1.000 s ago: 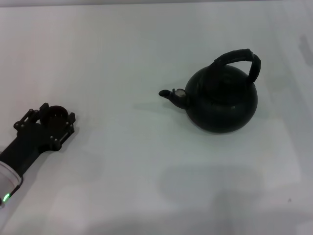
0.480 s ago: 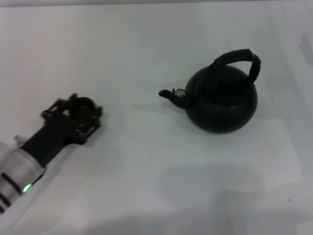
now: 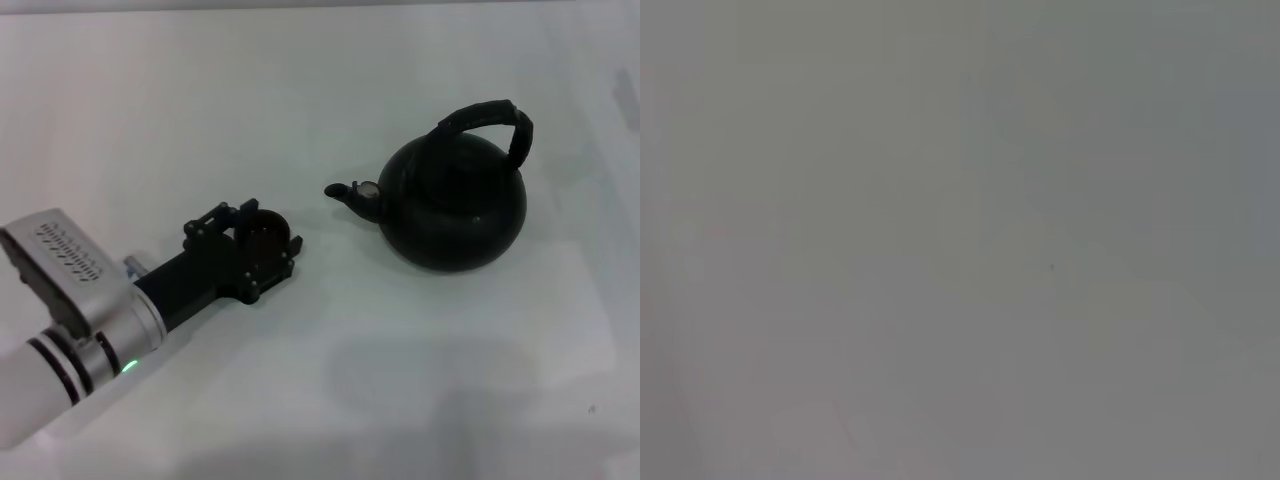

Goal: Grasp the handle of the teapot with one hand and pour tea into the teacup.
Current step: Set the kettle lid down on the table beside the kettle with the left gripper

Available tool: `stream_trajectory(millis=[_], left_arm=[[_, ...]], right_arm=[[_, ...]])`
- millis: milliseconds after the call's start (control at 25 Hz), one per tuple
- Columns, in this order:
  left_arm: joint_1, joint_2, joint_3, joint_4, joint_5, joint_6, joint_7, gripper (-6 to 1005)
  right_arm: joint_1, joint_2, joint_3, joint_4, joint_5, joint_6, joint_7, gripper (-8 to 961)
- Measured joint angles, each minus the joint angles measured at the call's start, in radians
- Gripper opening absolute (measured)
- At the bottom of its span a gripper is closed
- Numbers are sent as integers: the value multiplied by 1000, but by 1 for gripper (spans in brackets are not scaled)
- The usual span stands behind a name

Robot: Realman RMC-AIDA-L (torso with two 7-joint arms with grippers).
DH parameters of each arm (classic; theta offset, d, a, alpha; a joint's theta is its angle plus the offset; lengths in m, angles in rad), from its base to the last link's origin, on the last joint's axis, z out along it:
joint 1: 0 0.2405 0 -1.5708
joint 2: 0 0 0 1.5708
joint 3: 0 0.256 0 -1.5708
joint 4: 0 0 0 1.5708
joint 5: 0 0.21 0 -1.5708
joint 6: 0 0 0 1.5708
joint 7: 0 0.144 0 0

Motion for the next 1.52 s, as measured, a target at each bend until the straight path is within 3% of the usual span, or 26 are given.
stream_trajectory(millis=[1320,1520], left_arm=[[-6,5,2,2,23,29,0,696],[-3,4,0,3,23,29,0,813]], right_arm=[[6,2,0,-3,0,-2,0,800],[6,2,0,-3,0,-1,0,800]])
